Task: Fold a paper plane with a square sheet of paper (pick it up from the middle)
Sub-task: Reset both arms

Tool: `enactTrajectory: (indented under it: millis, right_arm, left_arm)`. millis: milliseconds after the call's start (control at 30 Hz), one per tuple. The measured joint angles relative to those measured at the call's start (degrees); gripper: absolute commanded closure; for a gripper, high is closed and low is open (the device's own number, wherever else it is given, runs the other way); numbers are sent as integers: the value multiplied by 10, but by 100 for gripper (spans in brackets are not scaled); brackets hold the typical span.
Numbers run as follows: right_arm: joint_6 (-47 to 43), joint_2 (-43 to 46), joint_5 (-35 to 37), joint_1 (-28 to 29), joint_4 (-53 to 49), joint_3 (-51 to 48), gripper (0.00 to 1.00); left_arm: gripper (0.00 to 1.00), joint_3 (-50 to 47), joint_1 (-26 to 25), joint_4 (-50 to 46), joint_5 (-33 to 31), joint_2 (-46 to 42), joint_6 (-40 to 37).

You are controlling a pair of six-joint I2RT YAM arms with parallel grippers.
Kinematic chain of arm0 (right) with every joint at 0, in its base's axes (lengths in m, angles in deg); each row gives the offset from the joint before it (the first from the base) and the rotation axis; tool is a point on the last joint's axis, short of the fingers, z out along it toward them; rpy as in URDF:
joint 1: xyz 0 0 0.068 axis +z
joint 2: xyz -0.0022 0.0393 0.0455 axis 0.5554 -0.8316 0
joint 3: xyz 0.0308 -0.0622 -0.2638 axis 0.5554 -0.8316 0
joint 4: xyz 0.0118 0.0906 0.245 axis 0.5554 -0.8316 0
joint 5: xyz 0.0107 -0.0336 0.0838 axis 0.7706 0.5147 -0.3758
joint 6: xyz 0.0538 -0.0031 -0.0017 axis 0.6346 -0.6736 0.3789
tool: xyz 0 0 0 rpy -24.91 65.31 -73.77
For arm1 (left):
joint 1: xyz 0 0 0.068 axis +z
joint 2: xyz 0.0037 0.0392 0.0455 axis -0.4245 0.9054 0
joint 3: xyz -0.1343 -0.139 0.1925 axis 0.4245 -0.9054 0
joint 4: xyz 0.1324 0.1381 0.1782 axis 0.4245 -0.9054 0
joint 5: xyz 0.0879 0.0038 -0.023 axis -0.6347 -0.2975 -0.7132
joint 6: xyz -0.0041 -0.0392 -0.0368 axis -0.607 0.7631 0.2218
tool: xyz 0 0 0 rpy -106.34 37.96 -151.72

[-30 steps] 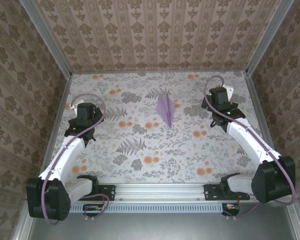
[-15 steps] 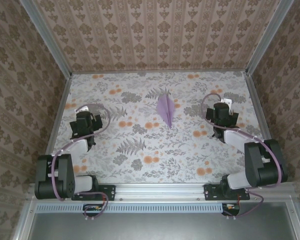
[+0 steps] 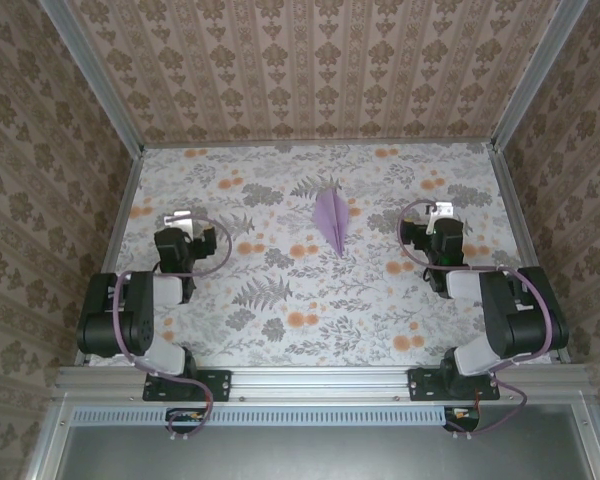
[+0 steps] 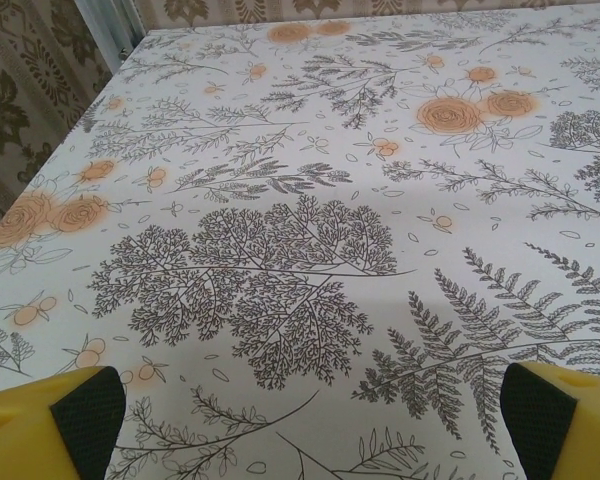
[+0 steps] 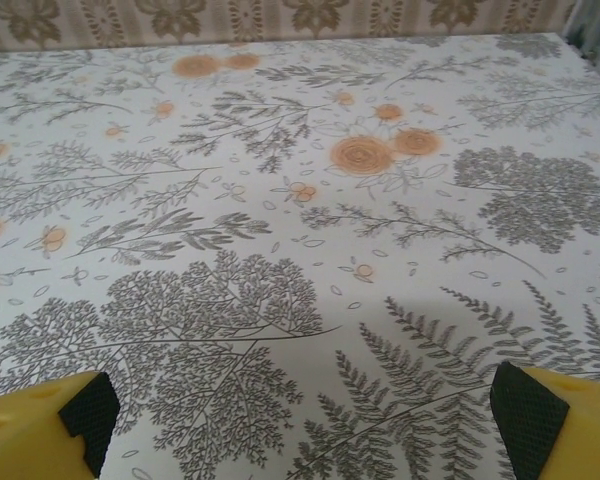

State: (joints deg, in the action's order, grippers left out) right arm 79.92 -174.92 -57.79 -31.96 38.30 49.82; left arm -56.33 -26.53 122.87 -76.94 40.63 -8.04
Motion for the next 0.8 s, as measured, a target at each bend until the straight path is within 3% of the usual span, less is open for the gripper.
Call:
enactTrajectory:
  millis: [800]
  right_arm:
    - [-2,-3,-26,-2,34,-7,0]
  left_arm:
    - [0,2,-1,6,7,2,-12]
